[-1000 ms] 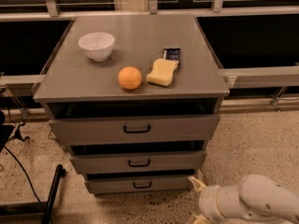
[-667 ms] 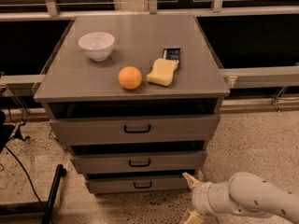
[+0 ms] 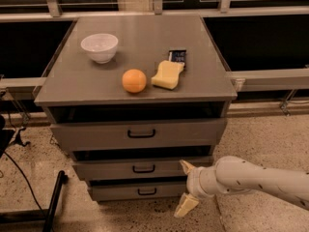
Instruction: Open middle drawer
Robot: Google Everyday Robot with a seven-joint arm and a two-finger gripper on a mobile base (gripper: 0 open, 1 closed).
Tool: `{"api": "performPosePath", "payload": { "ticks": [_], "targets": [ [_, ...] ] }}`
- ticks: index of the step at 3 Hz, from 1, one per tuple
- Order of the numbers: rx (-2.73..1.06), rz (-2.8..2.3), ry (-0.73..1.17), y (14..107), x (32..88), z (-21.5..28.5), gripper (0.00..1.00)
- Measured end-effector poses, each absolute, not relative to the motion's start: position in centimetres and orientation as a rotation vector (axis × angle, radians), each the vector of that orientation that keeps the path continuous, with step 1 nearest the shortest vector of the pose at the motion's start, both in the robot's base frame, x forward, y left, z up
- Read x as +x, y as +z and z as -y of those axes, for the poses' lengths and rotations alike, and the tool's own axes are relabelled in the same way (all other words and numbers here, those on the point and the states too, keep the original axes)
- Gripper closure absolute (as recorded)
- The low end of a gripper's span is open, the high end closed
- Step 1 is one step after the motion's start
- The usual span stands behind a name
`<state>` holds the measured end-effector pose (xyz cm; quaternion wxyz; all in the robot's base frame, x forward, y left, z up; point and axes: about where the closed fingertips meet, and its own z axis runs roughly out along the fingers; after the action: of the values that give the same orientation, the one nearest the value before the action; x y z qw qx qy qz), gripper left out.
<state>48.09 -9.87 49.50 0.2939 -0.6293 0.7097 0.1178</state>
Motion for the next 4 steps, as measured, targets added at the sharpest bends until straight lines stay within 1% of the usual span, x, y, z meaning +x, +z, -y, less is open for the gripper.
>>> {"api": "performPosePath", "payload": {
  "ticks": [1,2,4],
  "targets": [
    [-1.675,-1.890,0.314,49.5,48.0,9.9,0.00],
    [-1.686,-1.892,0.266,49.0,49.3,10.7,0.00],
    [-1.746,-1.892,0.183,48.2,54.0,11.9,0.00]
  ]
}}
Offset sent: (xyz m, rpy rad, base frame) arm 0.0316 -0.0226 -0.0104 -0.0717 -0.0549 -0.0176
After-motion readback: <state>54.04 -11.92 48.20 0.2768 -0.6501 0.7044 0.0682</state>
